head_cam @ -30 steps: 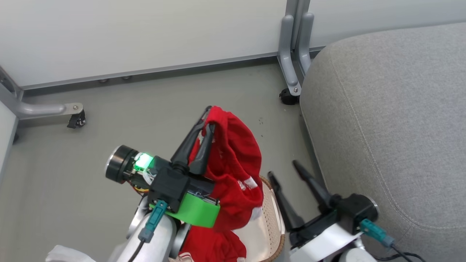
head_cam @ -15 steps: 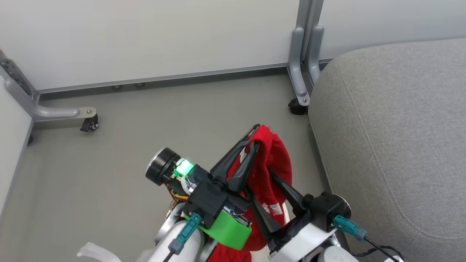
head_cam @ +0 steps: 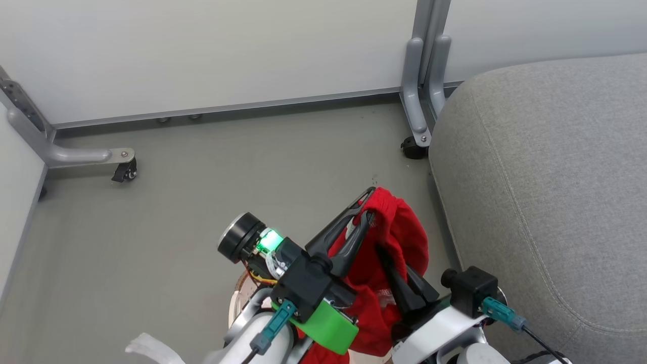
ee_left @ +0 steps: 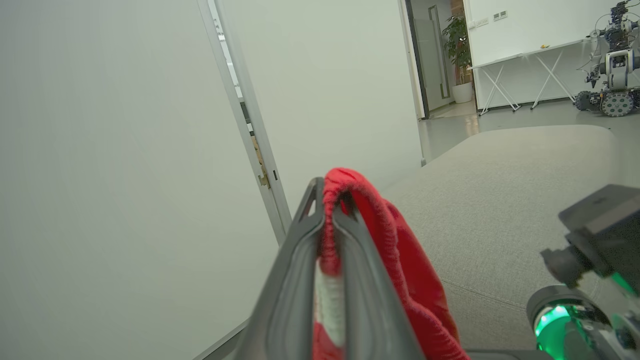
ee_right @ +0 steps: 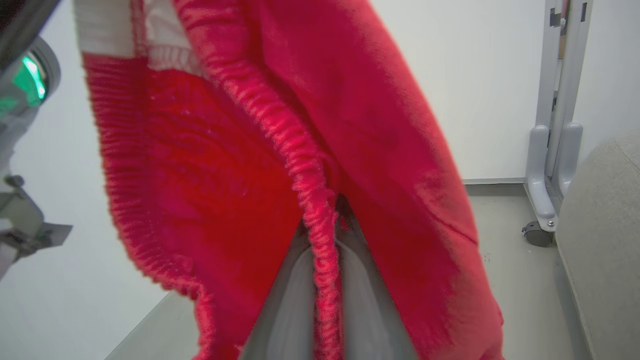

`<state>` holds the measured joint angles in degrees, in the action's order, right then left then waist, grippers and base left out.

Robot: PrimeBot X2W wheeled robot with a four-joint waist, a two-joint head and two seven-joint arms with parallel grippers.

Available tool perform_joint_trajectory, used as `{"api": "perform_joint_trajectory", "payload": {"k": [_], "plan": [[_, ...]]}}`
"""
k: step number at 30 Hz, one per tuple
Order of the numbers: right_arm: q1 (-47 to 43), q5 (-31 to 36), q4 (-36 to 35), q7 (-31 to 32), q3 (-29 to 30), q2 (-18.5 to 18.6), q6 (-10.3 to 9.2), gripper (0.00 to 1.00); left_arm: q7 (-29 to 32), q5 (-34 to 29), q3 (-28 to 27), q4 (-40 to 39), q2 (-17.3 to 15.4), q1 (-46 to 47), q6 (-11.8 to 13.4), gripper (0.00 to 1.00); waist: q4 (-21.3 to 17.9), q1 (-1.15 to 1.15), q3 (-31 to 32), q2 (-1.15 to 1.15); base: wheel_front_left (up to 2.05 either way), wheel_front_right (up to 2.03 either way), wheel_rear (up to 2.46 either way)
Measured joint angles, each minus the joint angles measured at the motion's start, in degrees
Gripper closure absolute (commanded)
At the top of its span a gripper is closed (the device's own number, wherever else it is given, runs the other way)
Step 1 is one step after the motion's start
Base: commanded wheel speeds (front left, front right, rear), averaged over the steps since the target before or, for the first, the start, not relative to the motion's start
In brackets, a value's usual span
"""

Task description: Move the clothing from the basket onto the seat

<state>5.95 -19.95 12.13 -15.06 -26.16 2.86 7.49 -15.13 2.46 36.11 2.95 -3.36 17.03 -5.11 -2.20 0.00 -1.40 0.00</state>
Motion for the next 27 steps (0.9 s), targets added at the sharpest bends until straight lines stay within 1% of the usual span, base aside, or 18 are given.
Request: {"api": "perform_joint_trajectory", "payload": {"k": [4,6,7,8,9,10,11,15,18,20,23,27], "plan": [[0.04,-0.62,0.35,0.0,-0.15,-0.05,0.0,1.0,0.0,-0.05,-0.41,1.92,-0.27,-0.1,0.07,1.0,-0.07,0.0,-0.08,0.0,0.0,0.0,0.0],[0.04,-0.74,0.44,0.0,-0.05,-0.04,0.0,1.0,0.0,0.13,-0.64,2.71,-0.36,-0.32,0.08,0.92,-0.06,0.0,-0.07,0.0,0.0,0.0,0.0],[0.04,-1.11,0.42,0.0,0.2,-0.08,0.0,1.0,0.0,0.44,-0.74,3.19,-0.54,-0.71,0.07,0.82,-0.05,0.0,-0.05,0.0,0.0,0.0,0.0],[0.04,-1.18,0.4,0.0,0.38,-0.05,0.0,1.0,0.0,0.52,-0.8,3.48,-0.7,-1.1,0.07,0.8,-0.05,0.0,-0.03,0.0,0.0,0.0,0.0],[0.03,-1.64,0.31,0.0,0.88,-0.05,0.0,1.0,0.0,0.66,-0.64,4.47,-1.22,-1.48,-0.26,0.71,-0.07,0.0,0.02,0.0,0.0,0.0,0.0],[0.02,-1.66,0.27,0.0,1.02,-0.05,0.0,1.0,0.01,0.68,-0.54,4.89,-1.49,-1.51,-0.41,0.6,-0.07,0.0,0.06,0.0,0.0,0.0,0.0],[-0.01,-1.67,0.31,0.0,1.29,-0.07,0.0,1.0,0.0,0.91,-0.45,5.17,-1.76,-1.62,-0.53,0.0,-0.07,0.0,0.12,0.0,0.0,0.0,0.0],[-0.12,-1.66,0.58,0.0,1.97,-0.08,0.0,1.0,0.0,2.45,0.11,5.89,-2.56,-2.14,-1.33,0.0,-0.05,0.0,0.3,0.0,0.0,0.0,0.0],[-0.17,-1.75,0.62,0.0,2.41,-0.07,0.0,1.0,0.0,4.17,1.76,5.6,-3.26,-2.15,-1.91,0.0,0.02,0.0,0.34,0.0,0.0,0.0,0.0],[-0.19,-1.85,0.58,0.0,2.65,-0.05,0.0,1.0,0.0,5.02,3.49,5.94,-4.28,-2.13,-2.03,0.0,0.03,0.0,0.33,0.0,0.0,0.0,0.0],[-0.2,-1.93,0.41,0.0,3.05,-0.07,0.0,1.0,0.0,5.53,4.32,5.75,-5.13,-1.62,-2.18,0.0,0.02,0.0,0.2,0.0,0.0,0.0,0.0],[-0.47,-2.61,0.31,0.0,4.92,-0.02,0.0,1.0,0.01,6.38,5.0,5.0,-5.33,-1.2,-2.21,0.0,-0.02,0.0,-0.04,0.0,0.0,0.0,0.0]]}}
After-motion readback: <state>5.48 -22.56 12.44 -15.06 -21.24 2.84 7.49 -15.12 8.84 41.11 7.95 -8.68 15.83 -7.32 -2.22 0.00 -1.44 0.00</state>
